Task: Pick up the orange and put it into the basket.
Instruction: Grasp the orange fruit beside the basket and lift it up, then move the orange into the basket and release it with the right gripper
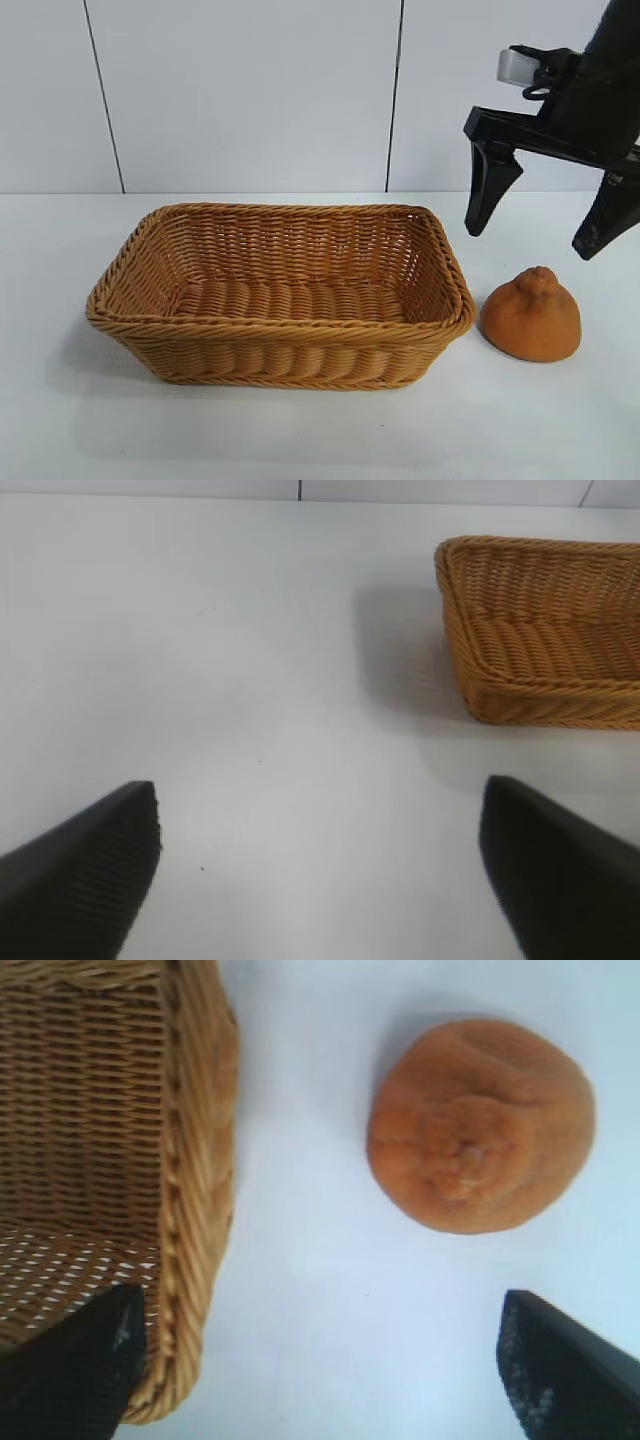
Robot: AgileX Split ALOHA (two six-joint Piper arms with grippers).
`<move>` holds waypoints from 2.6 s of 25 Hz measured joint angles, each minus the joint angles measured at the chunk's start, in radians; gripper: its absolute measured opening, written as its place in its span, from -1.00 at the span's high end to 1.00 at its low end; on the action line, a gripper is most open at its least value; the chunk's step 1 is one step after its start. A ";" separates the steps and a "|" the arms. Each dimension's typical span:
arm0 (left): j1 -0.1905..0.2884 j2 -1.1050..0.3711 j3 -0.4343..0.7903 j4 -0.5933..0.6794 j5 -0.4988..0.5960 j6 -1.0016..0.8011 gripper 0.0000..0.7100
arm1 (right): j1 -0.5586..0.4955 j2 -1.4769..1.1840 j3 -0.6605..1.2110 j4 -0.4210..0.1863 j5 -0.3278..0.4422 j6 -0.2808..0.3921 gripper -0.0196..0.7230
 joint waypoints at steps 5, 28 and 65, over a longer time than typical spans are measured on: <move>0.000 0.000 0.000 0.000 0.000 0.000 -0.74 | -0.068 0.004 0.000 -0.002 -0.031 0.019 -0.81; 0.000 0.000 0.000 0.000 0.000 0.000 -0.74 | -0.112 0.276 0.000 0.058 -0.206 0.014 -0.24; 0.000 0.000 0.000 0.000 0.000 0.000 -0.74 | 0.312 0.060 -0.209 0.126 -0.196 -0.003 0.83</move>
